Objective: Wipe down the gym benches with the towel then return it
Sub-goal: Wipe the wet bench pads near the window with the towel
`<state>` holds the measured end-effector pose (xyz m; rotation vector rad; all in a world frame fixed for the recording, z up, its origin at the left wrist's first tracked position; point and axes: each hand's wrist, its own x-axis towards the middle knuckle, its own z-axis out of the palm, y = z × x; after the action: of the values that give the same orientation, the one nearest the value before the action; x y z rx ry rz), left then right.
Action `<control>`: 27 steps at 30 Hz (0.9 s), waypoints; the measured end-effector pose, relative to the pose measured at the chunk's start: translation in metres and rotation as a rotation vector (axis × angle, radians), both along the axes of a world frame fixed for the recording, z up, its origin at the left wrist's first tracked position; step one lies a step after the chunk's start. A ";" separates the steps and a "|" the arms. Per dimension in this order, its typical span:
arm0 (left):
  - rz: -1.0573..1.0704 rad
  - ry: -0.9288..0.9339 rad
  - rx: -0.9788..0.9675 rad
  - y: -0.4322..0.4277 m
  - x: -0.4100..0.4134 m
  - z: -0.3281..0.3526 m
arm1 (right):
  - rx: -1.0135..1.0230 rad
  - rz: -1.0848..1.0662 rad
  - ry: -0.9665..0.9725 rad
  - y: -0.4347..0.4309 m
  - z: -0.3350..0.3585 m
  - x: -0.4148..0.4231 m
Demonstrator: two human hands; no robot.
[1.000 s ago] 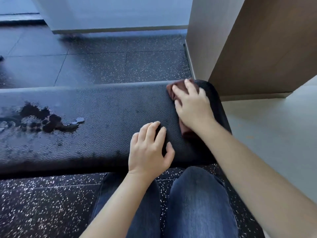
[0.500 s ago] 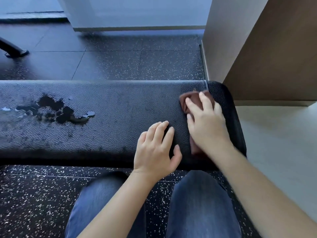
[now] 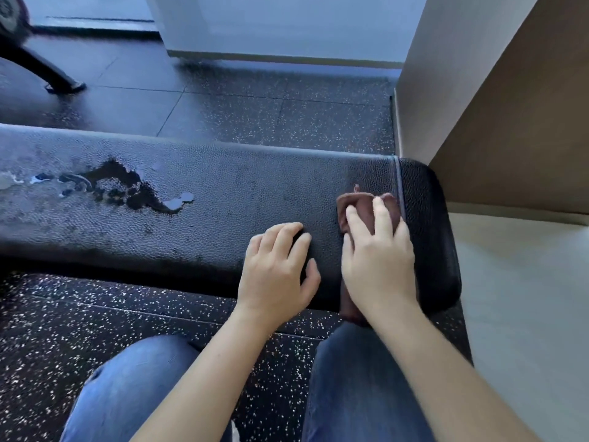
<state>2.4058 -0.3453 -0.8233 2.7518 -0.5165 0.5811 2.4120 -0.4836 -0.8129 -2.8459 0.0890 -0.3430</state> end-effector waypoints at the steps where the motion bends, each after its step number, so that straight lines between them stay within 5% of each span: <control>1: 0.002 0.004 -0.006 0.001 -0.001 -0.001 | -0.024 0.021 0.023 -0.004 0.001 0.020; 7: -0.007 -0.028 0.016 -0.001 0.002 -0.004 | -0.050 -0.075 0.262 -0.017 0.020 0.149; 15: -0.004 -0.064 0.015 0.000 -0.001 -0.006 | -0.054 0.070 -0.031 0.017 -0.002 -0.005; 23: -0.010 -0.079 0.133 0.019 -0.006 -0.001 | 0.005 0.002 0.146 0.018 0.018 0.131; 27: -0.017 -0.108 0.158 0.052 -0.003 -0.005 | -0.028 0.006 0.031 0.030 0.007 0.064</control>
<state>2.4029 -0.2935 -0.8281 2.8718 -0.6354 0.7165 2.4756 -0.4535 -0.8056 -2.8790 0.0830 -0.3008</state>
